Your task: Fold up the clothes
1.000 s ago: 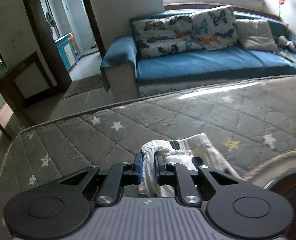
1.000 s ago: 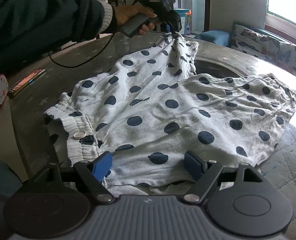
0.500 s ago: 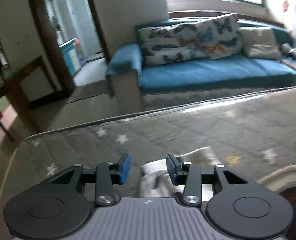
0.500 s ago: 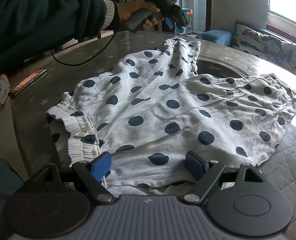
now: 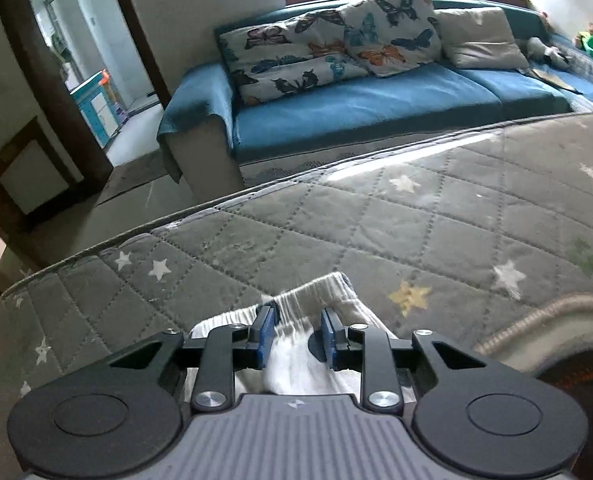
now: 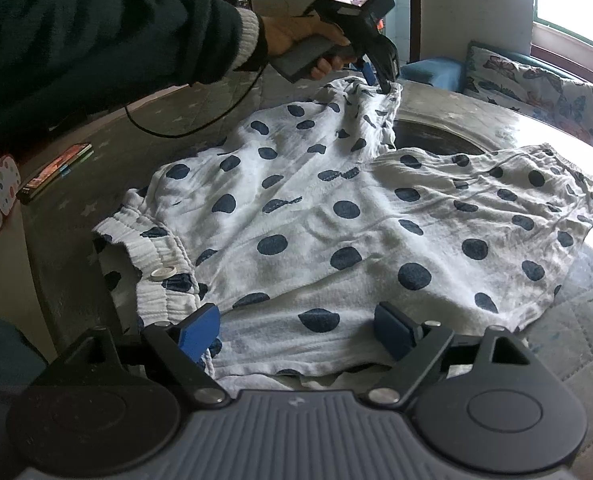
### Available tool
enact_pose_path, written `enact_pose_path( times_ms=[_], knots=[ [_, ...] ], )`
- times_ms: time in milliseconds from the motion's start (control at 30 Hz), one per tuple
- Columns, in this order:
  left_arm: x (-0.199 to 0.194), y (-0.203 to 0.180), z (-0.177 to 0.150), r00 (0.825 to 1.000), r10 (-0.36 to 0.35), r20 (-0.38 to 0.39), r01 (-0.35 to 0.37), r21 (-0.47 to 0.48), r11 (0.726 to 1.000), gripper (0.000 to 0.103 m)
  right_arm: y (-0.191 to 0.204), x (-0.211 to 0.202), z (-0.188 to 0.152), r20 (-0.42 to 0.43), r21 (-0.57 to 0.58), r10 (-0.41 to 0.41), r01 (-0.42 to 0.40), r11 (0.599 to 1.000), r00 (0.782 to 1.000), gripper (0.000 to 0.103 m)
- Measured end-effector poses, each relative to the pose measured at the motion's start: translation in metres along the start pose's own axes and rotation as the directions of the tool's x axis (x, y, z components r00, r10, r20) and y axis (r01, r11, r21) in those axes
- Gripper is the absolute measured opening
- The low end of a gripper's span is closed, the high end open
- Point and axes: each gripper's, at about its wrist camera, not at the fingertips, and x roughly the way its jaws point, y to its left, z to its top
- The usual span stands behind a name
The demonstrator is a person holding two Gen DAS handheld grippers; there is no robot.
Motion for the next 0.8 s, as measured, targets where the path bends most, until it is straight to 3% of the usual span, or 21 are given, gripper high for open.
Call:
enact_pose_path(
  times_ms=[200,367,700,800],
  knots=[
    [0.006,0.001,0.008,0.999,-0.006,0.031,0.008,-0.05,0.999,0.029,0.001,0.001,0.001,-0.002,0.007,-0.005,0.005,1.0,1.0,0.088],
    [-0.023,0.016,0.0,0.998,-0.022,0.064,0.028,-0.095,0.995,0.029,0.003,0.002,0.001,0.0,0.009,-0.01,0.01,1.0,1.0,0.089],
    [-0.098,0.064,-0.079,1.0,-0.006,-0.021,0.002,-0.184,0.983,0.029,0.009,0.005,0.0,0.009,-0.005,-0.024,0.024,1.0,1.0,0.096],
    [-0.117,0.065,-0.107,0.998,-0.043,-0.042,0.033,-0.21,0.977,0.029,0.01,0.004,-0.001,0.014,0.003,-0.033,0.033,0.999,0.999,0.096]
  ],
)
